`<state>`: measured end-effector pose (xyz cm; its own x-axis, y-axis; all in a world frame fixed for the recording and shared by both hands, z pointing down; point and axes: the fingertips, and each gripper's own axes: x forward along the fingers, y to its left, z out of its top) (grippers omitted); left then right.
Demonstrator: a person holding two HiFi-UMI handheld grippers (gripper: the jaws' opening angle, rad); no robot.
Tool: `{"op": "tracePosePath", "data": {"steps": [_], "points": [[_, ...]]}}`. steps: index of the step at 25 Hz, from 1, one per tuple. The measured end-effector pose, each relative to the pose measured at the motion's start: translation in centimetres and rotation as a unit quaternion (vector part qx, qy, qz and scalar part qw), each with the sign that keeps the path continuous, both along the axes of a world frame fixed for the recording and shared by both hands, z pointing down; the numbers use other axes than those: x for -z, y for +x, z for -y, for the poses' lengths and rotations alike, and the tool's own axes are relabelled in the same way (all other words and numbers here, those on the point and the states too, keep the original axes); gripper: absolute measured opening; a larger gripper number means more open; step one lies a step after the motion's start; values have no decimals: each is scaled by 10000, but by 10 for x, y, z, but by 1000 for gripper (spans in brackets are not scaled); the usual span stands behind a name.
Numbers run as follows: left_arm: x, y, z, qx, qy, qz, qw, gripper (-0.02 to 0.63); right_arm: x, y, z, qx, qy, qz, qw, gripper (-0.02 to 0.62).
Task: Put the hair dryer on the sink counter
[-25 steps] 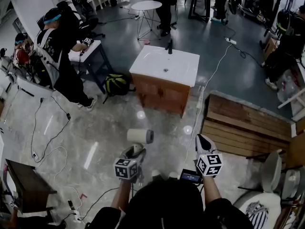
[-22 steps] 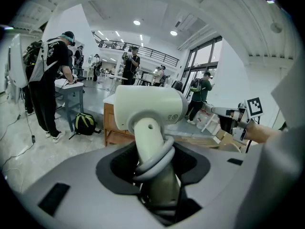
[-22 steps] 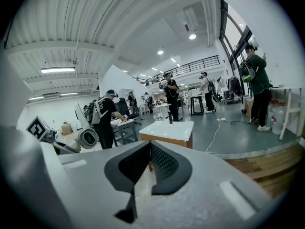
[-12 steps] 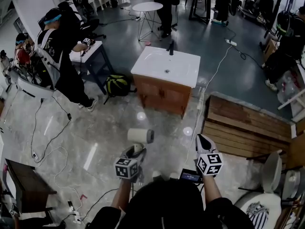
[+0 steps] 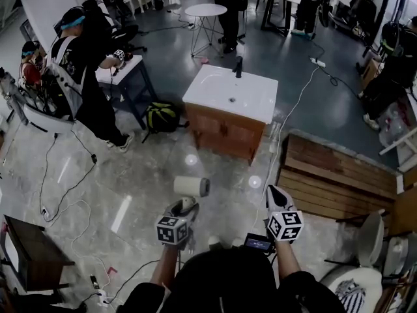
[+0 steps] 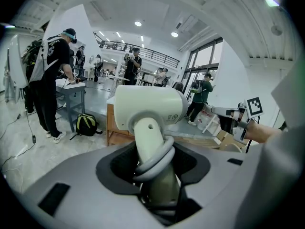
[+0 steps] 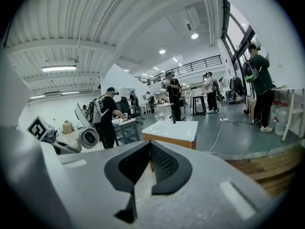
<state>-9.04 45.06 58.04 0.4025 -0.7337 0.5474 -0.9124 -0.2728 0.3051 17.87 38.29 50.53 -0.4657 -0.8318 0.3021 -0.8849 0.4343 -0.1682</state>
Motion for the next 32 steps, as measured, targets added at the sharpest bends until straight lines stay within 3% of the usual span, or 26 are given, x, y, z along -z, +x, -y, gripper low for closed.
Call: {"op": "tracePosePath", "data": {"steps": [21, 32], "points": [[-17, -27, 25, -144, -57, -44, 9999, 195, -8, -36, 23, -23, 5, 16, 10000, 3], [-23, -33, 86, -143, -116, -30, 9998, 195, -15, -44, 88, -25, -31, 80, 10000, 3]]}}
